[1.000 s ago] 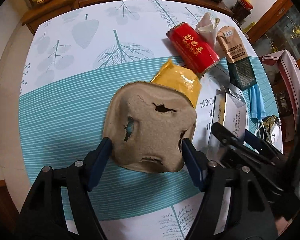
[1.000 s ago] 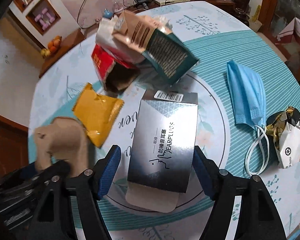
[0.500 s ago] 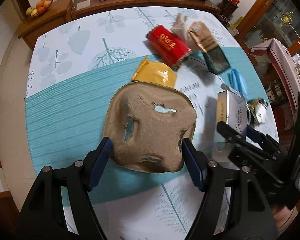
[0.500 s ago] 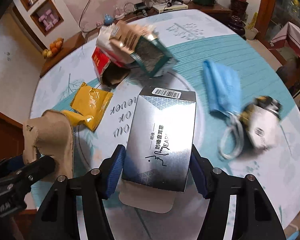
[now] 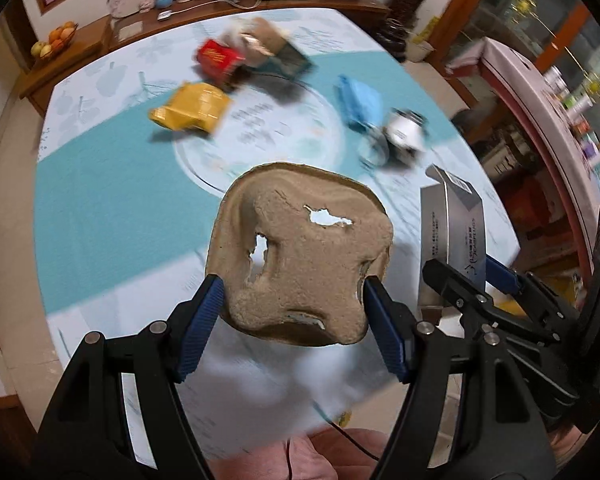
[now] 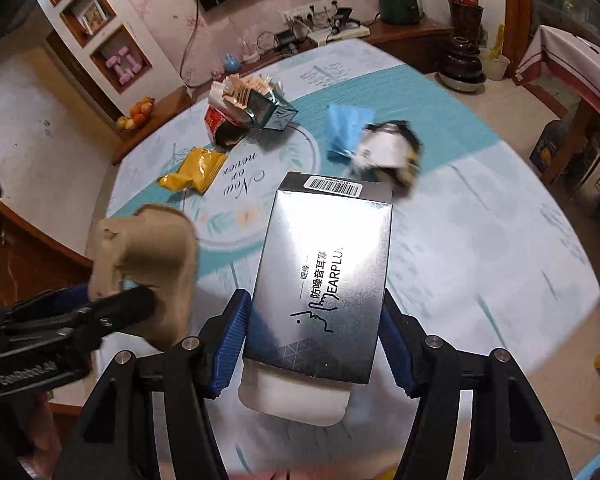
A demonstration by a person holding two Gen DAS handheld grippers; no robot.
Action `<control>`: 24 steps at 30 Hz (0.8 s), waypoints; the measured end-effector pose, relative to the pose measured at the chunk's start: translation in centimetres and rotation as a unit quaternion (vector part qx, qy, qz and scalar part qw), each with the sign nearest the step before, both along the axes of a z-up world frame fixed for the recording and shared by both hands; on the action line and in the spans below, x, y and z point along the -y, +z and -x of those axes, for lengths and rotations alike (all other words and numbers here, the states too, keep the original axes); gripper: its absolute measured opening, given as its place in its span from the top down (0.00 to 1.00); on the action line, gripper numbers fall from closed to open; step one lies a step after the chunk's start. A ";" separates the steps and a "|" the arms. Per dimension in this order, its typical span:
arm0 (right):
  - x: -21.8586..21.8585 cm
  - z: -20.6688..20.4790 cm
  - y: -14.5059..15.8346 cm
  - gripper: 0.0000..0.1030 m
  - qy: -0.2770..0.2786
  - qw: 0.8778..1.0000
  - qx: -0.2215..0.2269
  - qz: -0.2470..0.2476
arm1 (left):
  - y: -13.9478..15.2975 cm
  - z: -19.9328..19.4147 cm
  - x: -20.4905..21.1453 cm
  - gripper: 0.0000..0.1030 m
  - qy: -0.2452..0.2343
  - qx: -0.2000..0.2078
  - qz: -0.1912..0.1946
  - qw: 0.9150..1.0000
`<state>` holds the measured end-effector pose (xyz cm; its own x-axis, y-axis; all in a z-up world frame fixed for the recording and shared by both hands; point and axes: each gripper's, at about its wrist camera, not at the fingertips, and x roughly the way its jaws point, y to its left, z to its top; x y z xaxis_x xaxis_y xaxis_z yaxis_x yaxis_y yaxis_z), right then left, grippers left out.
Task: Collect trash
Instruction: 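Lift the pulp tray and earplugs box and carry both down over the bin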
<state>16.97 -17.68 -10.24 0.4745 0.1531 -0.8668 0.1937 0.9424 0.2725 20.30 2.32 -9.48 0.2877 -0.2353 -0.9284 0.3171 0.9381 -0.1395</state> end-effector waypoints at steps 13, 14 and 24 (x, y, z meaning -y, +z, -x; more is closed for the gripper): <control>9.2 21.7 -0.9 0.40 -0.042 0.998 -0.009 -0.043 | -2.4 16.9 9.4 0.34 -0.040 -0.014 0.008 0.999; 9.5 22.7 -1.4 0.40 -0.045 0.998 -0.013 -0.046 | -2.8 17.8 9.9 0.34 -0.042 -0.016 0.005 0.999; 11.6 30.4 -7.6 0.40 -0.086 0.991 -0.058 -0.082 | -6.7 24.2 11.9 0.33 -0.087 -0.023 -0.034 0.995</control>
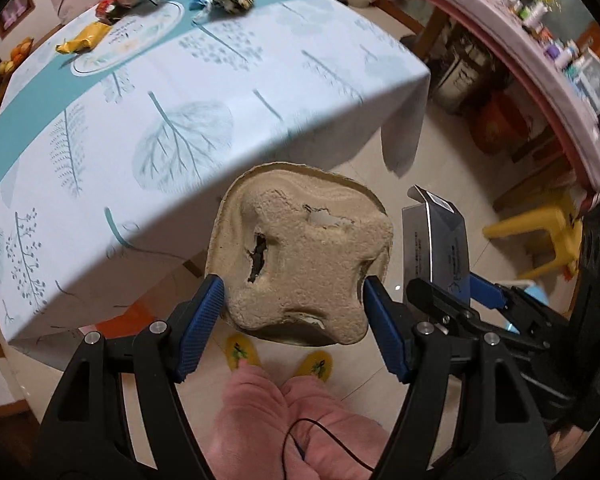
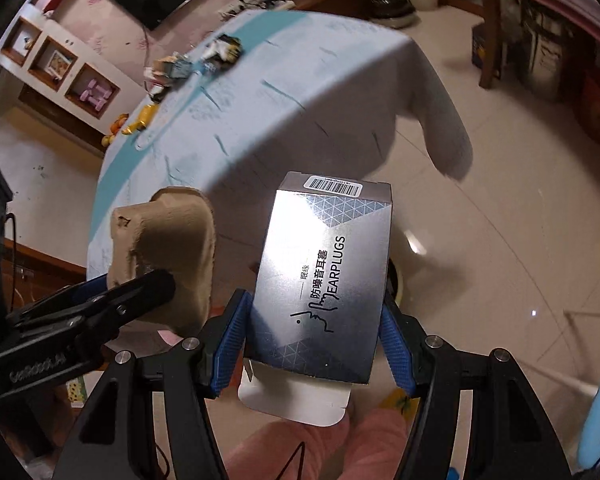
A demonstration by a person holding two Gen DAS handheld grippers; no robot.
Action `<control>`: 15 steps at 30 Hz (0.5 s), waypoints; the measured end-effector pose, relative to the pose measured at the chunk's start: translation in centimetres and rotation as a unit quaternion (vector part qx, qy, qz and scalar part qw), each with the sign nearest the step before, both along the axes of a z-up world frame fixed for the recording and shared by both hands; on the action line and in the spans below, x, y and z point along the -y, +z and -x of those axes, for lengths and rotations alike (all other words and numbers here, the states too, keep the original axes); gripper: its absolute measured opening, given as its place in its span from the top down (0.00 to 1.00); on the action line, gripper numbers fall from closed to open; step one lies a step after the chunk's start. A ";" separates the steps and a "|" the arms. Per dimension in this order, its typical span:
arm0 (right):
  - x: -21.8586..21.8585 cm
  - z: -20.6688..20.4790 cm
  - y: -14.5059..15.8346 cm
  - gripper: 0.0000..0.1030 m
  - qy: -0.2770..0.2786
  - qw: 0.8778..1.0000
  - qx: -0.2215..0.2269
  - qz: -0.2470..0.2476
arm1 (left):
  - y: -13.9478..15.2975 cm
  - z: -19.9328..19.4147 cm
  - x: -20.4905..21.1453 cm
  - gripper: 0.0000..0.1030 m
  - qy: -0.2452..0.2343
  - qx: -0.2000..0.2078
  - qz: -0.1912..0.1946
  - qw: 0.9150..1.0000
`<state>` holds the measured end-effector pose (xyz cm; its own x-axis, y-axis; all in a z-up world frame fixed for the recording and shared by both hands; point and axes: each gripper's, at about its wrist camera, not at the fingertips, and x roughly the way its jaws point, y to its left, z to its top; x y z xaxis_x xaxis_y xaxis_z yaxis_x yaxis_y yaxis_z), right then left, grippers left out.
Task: Collect trash
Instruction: 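Lift the pulp tray and earplugs box and carry both down over the bin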
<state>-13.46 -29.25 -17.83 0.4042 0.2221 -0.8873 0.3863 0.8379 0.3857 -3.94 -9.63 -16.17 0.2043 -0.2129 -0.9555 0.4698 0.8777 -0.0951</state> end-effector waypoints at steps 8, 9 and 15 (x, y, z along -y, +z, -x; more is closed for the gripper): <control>0.1 1.4 -6.1 0.40 -0.017 1.000 -0.017 -0.011 | -5.8 1.1 0.1 0.33 -0.009 -0.012 -0.024 1.000; 0.1 1.2 -6.9 0.40 -0.019 1.000 -0.019 -0.012 | -6.6 1.3 0.1 0.33 -0.011 -0.014 -0.026 1.000; 0.5 2.0 -12.6 0.40 -0.044 0.998 -0.036 -0.022 | -11.8 1.8 0.2 0.33 -0.020 -0.010 -0.039 0.999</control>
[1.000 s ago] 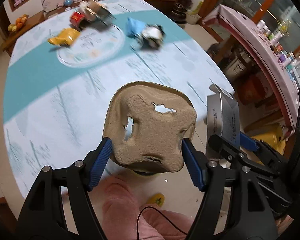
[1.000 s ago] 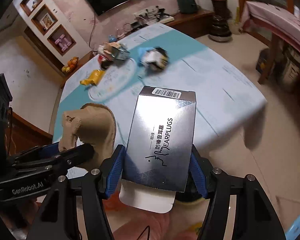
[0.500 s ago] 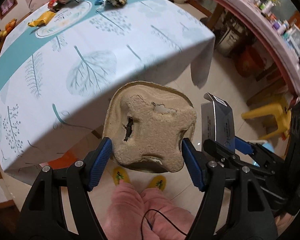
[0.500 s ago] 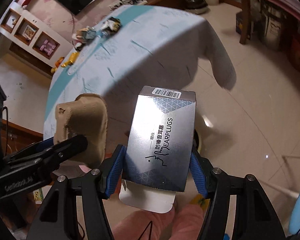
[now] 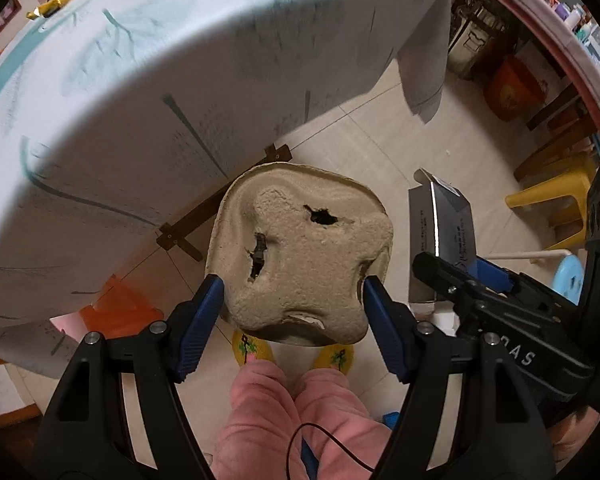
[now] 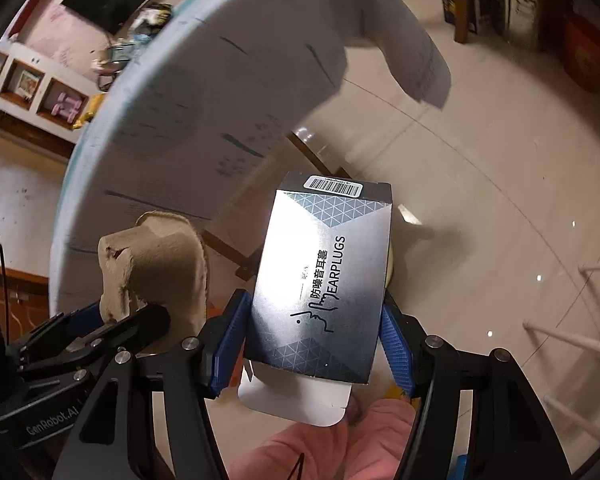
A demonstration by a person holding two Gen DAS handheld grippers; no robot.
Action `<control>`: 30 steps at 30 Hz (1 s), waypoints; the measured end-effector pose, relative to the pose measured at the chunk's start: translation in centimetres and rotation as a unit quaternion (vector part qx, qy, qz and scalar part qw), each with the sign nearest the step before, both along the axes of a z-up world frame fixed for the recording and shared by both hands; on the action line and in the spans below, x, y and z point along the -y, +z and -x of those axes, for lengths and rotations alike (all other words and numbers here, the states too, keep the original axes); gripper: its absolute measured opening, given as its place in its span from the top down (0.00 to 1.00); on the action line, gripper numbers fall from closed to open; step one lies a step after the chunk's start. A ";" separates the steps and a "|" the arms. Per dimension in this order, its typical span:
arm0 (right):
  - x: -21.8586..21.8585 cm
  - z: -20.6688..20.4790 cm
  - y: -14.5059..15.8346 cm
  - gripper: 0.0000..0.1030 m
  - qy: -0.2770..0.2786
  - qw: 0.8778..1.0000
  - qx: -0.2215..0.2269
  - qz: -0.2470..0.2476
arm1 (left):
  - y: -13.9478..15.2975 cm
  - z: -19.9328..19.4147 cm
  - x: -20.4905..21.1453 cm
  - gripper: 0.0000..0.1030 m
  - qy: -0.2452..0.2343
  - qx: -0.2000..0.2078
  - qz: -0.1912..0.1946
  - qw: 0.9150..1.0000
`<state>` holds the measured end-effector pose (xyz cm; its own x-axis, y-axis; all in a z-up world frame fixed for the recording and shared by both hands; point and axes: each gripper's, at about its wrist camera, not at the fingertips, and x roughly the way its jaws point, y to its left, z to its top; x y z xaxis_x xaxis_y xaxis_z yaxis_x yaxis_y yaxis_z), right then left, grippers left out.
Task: Collect trash
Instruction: 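Lift the pulp tray and earplugs box and carry both down over the bin, then open both tools to drop the tray and earplugs box into the bin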
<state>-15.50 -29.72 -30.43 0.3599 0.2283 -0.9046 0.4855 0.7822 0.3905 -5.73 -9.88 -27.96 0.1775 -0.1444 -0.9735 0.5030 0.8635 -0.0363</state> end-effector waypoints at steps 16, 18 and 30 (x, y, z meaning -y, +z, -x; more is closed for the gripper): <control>0.1 -0.2 -12.6 0.40 -0.030 0.998 -0.047 -0.019 | -11.4 -2.3 -1.0 0.33 0.004 0.014 -0.018 1.000; 0.0 -0.8 -13.5 0.40 -0.030 0.998 -0.050 -0.019 | -12.4 -2.7 -0.6 0.33 -0.005 0.023 -0.023 0.999; -0.5 -5.4 -19.5 0.39 0.000 0.998 -0.060 -0.016 | -18.1 -4.0 0.9 0.32 -0.032 0.062 -0.037 0.997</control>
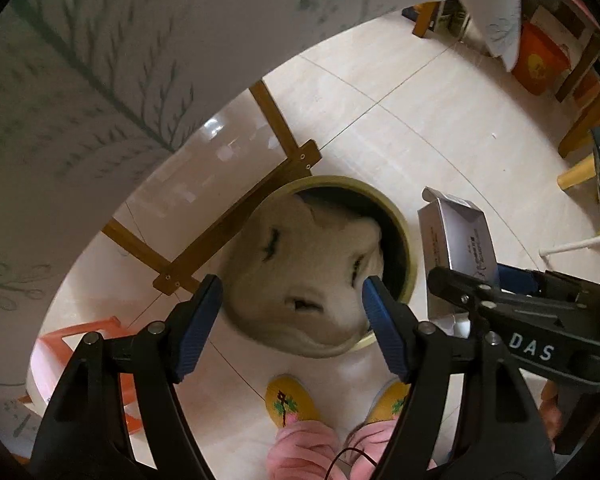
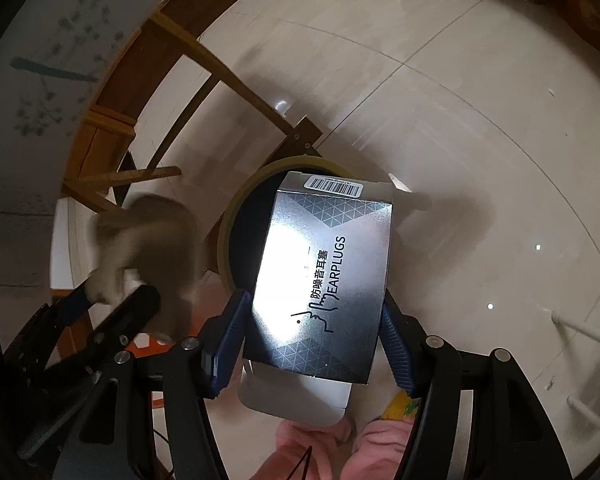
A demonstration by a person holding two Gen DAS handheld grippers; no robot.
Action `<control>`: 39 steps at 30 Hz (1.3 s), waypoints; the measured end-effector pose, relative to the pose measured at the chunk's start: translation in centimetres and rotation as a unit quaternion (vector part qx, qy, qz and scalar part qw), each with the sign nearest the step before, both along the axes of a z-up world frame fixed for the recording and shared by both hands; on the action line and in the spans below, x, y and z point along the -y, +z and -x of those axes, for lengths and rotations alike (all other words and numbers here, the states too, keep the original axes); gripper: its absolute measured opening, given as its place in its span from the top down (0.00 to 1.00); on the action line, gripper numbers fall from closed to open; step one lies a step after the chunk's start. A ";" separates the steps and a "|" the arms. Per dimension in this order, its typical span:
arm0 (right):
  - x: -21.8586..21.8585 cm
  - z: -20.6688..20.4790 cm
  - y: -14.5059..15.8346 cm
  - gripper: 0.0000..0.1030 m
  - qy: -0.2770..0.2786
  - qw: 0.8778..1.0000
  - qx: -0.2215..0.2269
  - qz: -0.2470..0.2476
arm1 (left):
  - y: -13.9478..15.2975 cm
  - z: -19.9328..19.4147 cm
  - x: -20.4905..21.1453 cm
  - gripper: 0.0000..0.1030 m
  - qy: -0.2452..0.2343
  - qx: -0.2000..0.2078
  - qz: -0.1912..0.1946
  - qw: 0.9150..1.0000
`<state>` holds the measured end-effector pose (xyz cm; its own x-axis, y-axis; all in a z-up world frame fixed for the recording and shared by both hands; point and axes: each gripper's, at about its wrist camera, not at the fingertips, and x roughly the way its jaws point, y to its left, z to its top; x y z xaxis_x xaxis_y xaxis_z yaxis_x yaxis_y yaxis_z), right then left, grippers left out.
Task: Collect trash
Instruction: 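Open both tools to drop the tray and earplugs box into the bin, then move both tools back over the table toward the yellow wrapper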
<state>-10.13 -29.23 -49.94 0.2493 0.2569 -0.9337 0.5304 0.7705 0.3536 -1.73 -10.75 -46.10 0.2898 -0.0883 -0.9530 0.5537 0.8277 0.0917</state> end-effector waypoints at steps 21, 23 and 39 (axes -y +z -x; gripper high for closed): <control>-2.9 -6.5 -0.9 0.28 0.071 0.997 0.013 0.026 | 1.0 -0.9 -3.7 0.30 0.042 -0.024 0.016 0.999; -2.9 -6.3 -0.4 0.29 0.069 0.997 0.011 0.030 | 1.5 -0.7 -3.9 0.30 0.049 -0.029 0.019 0.998; -1.1 -0.1 15.8 0.29 0.071 0.994 0.041 0.075 | 13.5 4.5 -4.6 0.30 0.095 -0.059 0.017 0.994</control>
